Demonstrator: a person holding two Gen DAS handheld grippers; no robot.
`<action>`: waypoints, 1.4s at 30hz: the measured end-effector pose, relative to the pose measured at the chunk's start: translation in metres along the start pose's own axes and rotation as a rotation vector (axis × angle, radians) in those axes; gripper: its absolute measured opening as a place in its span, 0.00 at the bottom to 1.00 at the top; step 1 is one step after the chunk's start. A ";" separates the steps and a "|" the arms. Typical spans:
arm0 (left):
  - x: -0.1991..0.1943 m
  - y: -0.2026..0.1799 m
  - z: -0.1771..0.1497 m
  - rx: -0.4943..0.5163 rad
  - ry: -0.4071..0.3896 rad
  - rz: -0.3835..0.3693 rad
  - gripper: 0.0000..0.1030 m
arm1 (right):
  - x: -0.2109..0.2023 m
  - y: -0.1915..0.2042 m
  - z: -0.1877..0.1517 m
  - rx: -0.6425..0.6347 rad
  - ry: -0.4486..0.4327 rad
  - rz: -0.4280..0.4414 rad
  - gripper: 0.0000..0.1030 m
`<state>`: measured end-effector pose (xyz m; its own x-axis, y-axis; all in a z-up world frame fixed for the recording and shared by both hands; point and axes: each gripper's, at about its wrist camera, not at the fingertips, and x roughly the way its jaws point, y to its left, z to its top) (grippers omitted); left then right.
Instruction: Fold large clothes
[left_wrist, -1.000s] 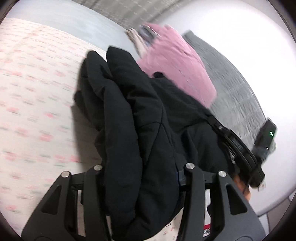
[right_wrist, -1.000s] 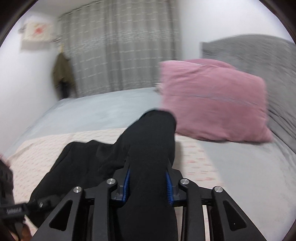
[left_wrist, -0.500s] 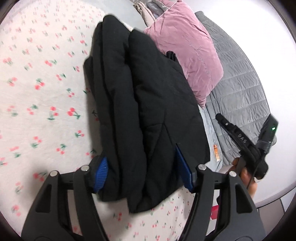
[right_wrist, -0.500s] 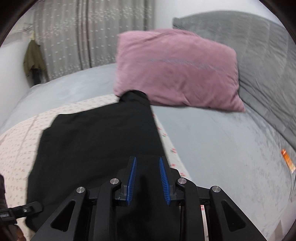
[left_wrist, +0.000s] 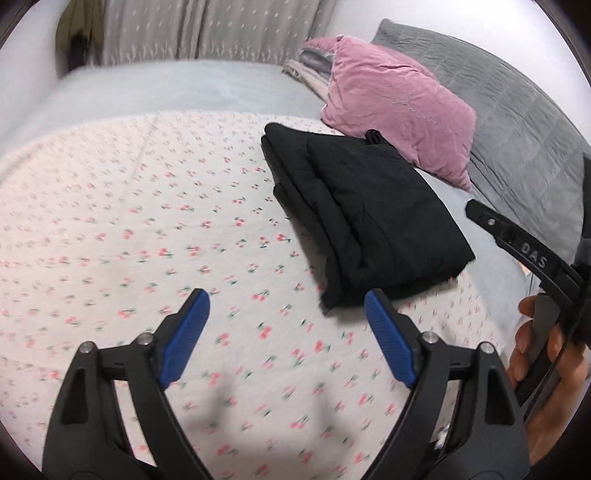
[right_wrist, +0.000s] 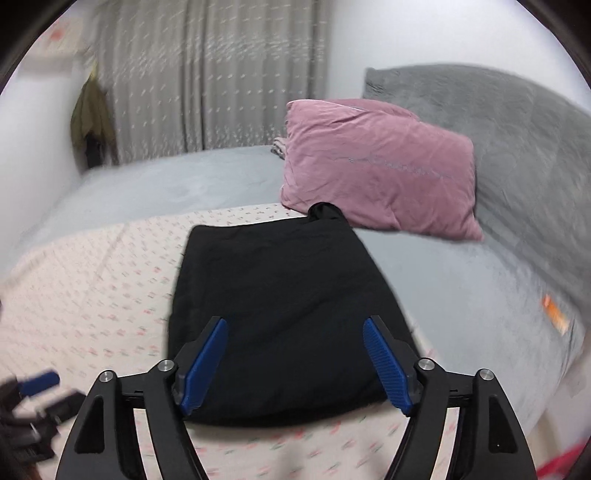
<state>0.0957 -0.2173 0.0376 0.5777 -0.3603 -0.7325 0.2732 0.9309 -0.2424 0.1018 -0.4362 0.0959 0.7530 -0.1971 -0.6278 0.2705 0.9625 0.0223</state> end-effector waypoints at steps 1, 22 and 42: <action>-0.007 0.002 -0.005 0.018 -0.021 0.009 0.90 | -0.005 0.003 -0.010 0.031 0.004 0.001 0.77; -0.025 -0.026 -0.049 0.186 -0.182 0.082 0.95 | -0.078 0.018 -0.111 0.095 -0.063 -0.107 0.88; -0.018 -0.026 -0.053 0.170 -0.124 0.054 0.99 | -0.065 0.014 -0.120 0.087 0.007 -0.117 1.00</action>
<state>0.0378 -0.2316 0.0235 0.6821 -0.3247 -0.6552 0.3589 0.9293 -0.0870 -0.0149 -0.3872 0.0438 0.7092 -0.3059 -0.6351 0.4078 0.9130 0.0155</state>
